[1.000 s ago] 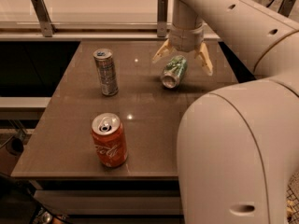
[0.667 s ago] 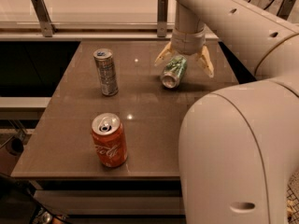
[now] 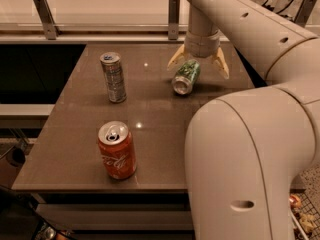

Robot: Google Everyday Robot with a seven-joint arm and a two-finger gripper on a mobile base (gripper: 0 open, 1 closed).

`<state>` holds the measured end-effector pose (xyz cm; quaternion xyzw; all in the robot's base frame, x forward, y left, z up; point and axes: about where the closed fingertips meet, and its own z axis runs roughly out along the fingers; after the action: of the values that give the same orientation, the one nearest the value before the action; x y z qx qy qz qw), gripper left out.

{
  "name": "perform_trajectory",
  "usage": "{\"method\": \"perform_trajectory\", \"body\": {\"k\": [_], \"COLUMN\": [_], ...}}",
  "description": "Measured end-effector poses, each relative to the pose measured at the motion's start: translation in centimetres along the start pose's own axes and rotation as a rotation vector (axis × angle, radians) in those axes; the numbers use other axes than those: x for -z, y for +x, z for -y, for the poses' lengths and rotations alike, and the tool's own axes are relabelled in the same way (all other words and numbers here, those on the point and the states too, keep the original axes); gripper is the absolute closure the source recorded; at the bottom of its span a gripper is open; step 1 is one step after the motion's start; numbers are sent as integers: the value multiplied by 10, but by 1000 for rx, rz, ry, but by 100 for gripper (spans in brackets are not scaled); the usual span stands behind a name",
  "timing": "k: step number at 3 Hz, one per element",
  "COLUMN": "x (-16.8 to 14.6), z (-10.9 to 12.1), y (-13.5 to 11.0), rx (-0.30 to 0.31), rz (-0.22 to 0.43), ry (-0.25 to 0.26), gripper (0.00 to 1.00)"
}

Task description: Place green can upright

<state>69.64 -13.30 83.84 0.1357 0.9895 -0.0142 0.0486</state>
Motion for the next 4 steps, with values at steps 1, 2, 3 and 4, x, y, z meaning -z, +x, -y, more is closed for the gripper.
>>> {"method": "perform_trajectory", "body": {"k": [1,2,3,4], "x": [1,3,2,-1], "z": [-4,-7,-11,-14], "y": [-14,-23,-29,-34], "rx": [29,10,11,12], "rz": [17,13,32,45], "ry": [-2,-21,-34,-42], "gripper": [0,18,40,64]}}
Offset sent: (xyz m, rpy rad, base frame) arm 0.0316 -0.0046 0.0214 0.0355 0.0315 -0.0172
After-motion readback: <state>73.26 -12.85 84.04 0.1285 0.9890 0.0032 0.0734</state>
